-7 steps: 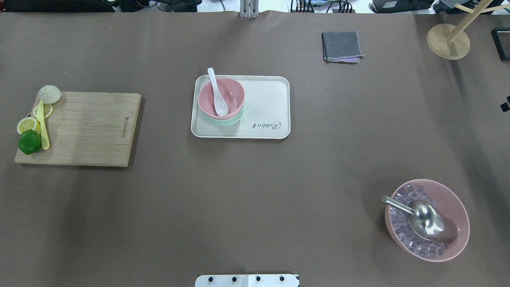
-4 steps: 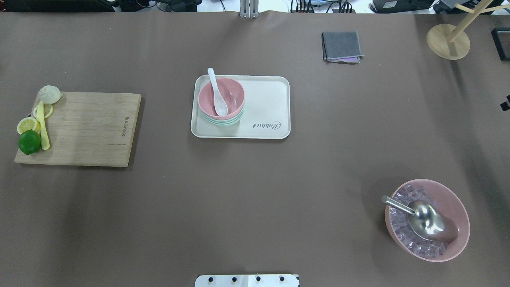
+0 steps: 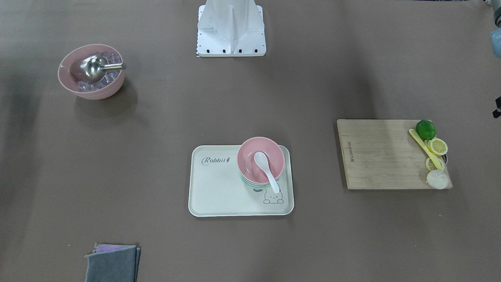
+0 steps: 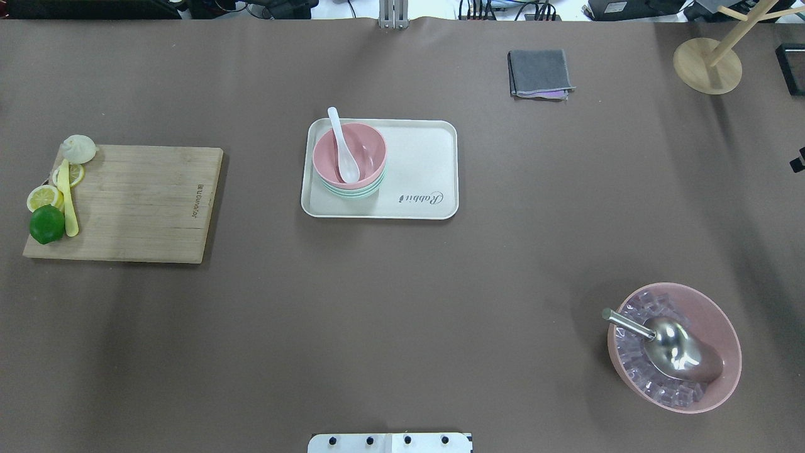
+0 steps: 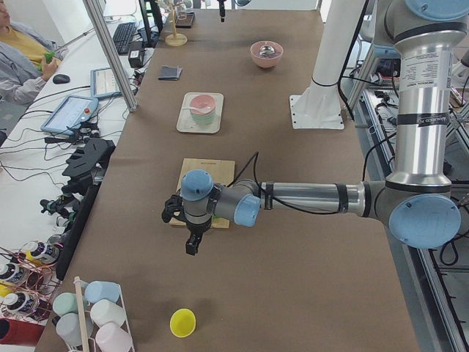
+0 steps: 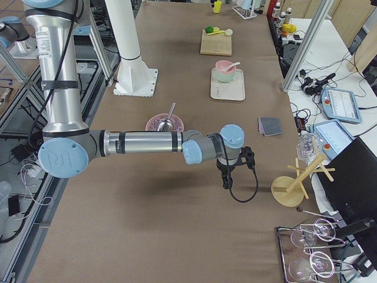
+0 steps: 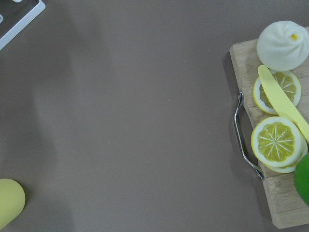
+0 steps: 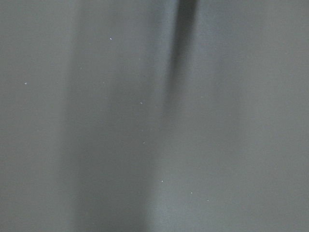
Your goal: Stack pink bowl on green and place spoon
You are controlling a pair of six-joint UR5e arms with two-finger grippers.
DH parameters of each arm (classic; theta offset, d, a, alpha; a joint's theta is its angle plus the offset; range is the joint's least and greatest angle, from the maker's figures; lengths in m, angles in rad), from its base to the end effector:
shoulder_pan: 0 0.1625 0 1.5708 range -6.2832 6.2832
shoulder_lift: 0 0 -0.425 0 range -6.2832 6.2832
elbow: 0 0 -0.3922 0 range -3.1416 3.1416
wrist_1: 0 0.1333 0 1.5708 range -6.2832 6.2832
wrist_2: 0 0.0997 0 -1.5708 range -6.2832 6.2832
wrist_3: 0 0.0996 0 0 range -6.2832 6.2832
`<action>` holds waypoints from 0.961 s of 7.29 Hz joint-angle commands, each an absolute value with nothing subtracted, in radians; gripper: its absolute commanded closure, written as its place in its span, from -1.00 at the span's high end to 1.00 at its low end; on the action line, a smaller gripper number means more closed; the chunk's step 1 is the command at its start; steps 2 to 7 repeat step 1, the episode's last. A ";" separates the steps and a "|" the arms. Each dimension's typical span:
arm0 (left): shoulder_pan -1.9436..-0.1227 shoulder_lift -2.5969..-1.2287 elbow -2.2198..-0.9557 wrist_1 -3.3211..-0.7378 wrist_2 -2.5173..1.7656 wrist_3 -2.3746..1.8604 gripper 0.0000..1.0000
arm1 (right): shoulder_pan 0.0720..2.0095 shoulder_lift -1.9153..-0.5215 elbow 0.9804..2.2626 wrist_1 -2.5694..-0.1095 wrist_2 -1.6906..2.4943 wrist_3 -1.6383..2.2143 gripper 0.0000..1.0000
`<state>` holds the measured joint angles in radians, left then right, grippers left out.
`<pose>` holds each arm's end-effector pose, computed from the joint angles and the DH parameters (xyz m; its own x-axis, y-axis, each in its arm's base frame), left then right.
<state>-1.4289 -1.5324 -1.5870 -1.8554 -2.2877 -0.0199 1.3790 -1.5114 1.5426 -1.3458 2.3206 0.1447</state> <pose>0.0023 -0.4962 0.6425 0.7247 0.2563 -0.6396 -0.1222 0.9614 0.2467 -0.0372 -0.5349 0.6198 0.7049 -0.1689 0.6889 0.0836 0.9843 0.1557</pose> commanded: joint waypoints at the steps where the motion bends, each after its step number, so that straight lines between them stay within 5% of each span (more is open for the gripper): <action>1: -1.428 -1.537 -1.588 -1.858 -2.287 -0.020 0.96 | 1.379 -1.506 1.543 -1.342 2.304 0.146 1.00; 7: -1.428 -1.537 -1.588 -1.858 -2.287 -0.020 0.96 | 1.379 -1.506 1.543 -1.342 2.304 0.146 1.00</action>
